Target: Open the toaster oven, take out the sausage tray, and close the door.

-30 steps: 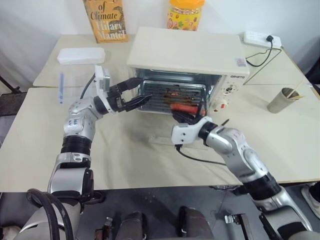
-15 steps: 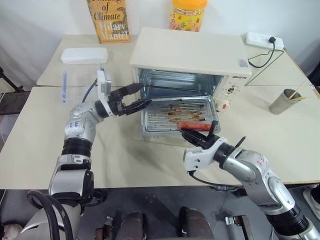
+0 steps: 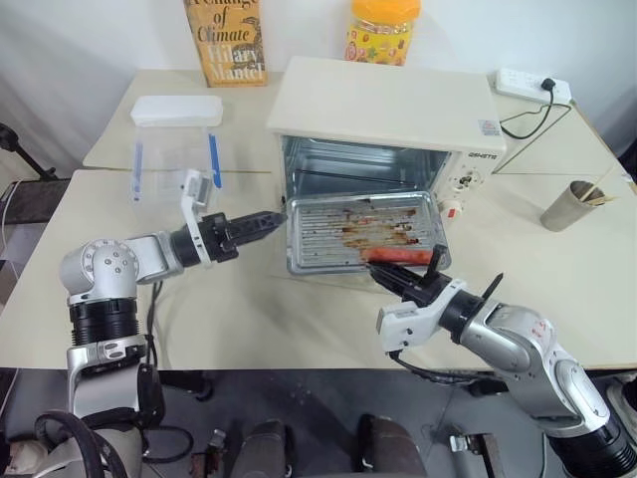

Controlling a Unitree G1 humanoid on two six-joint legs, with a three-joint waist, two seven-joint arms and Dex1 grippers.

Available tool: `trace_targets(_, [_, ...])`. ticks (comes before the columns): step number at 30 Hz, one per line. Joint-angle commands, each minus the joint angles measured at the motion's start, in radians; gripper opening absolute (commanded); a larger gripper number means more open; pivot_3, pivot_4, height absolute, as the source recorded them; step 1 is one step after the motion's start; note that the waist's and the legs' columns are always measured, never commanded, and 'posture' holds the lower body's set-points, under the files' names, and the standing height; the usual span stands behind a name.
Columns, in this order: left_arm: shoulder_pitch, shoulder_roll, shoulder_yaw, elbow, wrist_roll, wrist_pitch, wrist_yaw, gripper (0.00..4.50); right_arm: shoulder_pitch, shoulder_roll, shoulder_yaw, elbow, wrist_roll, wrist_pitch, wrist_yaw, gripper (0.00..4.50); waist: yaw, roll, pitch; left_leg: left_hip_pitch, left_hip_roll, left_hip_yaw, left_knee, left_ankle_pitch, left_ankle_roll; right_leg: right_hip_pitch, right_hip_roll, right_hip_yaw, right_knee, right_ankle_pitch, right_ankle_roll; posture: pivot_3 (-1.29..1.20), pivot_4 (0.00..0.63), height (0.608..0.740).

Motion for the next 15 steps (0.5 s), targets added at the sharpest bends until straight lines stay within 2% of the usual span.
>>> trace_targets(1, [-0.036, -0.052, 0.066, -0.056, -0.033, 0.092, 0.110, 4.50, -0.031, 0.011, -0.005, -0.009, 0.026, -0.031, -0.010, 0.01, 0.000, 0.000, 0.000, 0.000, 0.000, 0.000, 0.000, 0.000, 0.000, 0.000, 0.000, 0.000, 0.000, 0.000, 0.000, 0.00, 0.150, 0.740])
trace_targets(5, [-0.068, -0.145, 0.182, -0.034, -0.051, 0.151, 0.197, 4.50, -0.061, 0.015, 0.006, 0.014, 0.037, -0.056, -0.006, 0.01, -0.002, 0.000, 0.000, 0.000, 0.000, 0.001, 0.000, 0.000, 0.000, 0.000, 0.000, 0.000, 0.000, 0.000, 0.000, 0.00, 0.150, 0.740])
trace_targets(6, [-0.077, -0.153, 0.194, -0.011, -0.076, 0.159, 0.218, 4.09, -0.066, 0.016, 0.007, 0.019, 0.046, -0.058, -0.001, 0.00, -0.001, 0.000, 0.000, 0.000, 0.000, 0.001, 0.000, 0.000, 0.000, 0.000, 0.000, 0.000, 0.000, 0.000, 0.000, 0.00, 0.150, 0.740])
trace_targets(9, [-0.086, -0.153, 0.210, 0.028, -0.138, 0.163, 0.271, 3.28, -0.075, 0.014, 0.009, 0.031, 0.058, -0.065, 0.009, 0.00, -0.002, 0.000, 0.000, 0.000, 0.000, 0.001, 0.000, 0.000, 0.000, 0.000, 0.000, 0.001, 0.000, 0.000, 0.000, 0.00, 0.150, 0.740])
trace_targets(15, [-0.064, -0.112, 0.179, 0.119, -0.320, 0.163, 0.390, 1.42, -0.089, 0.006, 0.005, 0.045, 0.096, -0.082, 0.025, 0.00, -0.002, 0.000, 0.000, 0.001, 0.000, 0.000, 0.000, 0.000, 0.000, 0.000, 0.000, 0.002, 0.001, 0.000, 0.000, 0.00, 0.150, 0.740])
